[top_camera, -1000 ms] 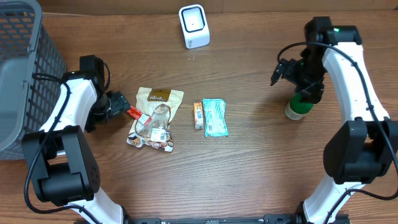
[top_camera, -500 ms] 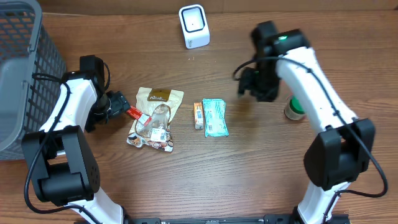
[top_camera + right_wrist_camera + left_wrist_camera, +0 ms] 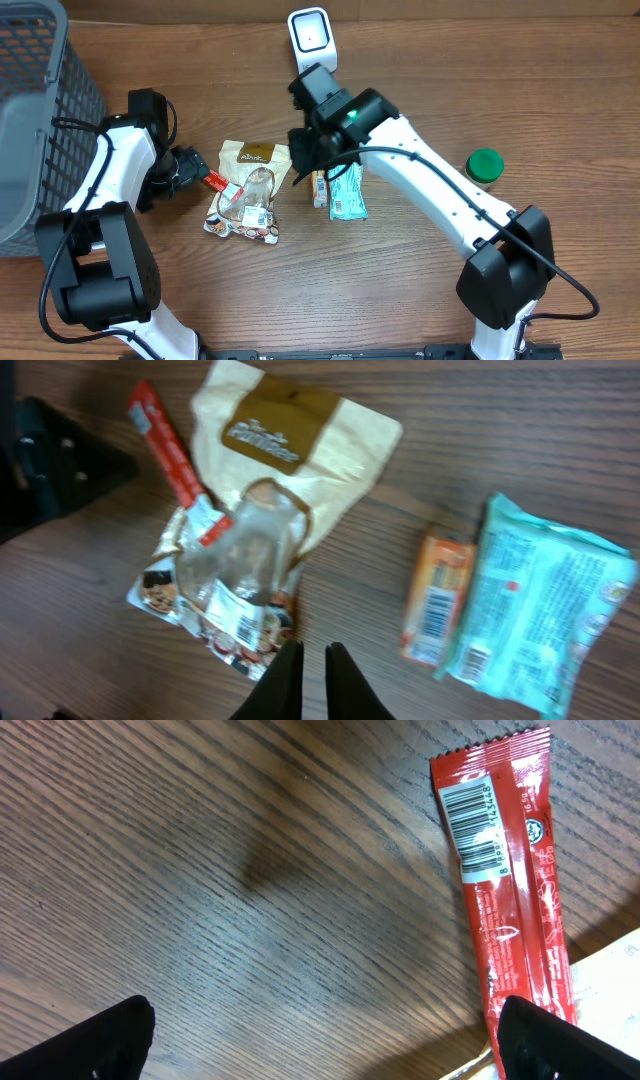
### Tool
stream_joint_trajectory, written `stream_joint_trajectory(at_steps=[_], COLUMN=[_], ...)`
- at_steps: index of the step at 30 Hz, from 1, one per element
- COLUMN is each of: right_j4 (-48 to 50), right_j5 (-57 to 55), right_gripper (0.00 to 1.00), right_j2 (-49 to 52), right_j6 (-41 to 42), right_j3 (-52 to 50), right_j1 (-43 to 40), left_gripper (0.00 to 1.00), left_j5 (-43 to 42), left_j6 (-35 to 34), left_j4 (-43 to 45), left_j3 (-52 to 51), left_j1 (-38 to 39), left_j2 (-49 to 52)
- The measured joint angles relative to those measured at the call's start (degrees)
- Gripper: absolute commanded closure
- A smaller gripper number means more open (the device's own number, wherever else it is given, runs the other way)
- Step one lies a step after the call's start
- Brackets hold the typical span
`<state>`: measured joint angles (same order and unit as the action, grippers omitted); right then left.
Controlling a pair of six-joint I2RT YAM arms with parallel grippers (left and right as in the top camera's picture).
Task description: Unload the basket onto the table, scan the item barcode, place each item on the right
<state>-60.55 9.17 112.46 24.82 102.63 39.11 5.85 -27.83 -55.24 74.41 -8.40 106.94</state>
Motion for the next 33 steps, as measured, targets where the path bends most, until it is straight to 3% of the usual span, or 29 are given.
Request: stream_joint_trajectory(at_steps=[9, 21, 33], right_j4=[1.4, 1.2, -2.21], right_j5=[-1.33, -4.0, -14.25], right_gripper=[0.96, 0.89, 0.84], right_j2=[3.54, 7.08, 7.08], right_j6=[0.35, 0.42, 0.46], right_j3=[0.0, -0.07, -0.07], right_j1=[1.03, 1.01, 1.01], left_gripper=[0.0, 0.0, 0.01], left_j5=[0.0, 0.0, 0.0], left_j6=[0.0, 0.0, 0.0], left_j4=[0.0, 0.02, 0.0], left_j3=[0.0, 0.0, 0.0], left_j1=[0.0, 0.0, 0.0], left_j2=[0.0, 0.0, 0.0])
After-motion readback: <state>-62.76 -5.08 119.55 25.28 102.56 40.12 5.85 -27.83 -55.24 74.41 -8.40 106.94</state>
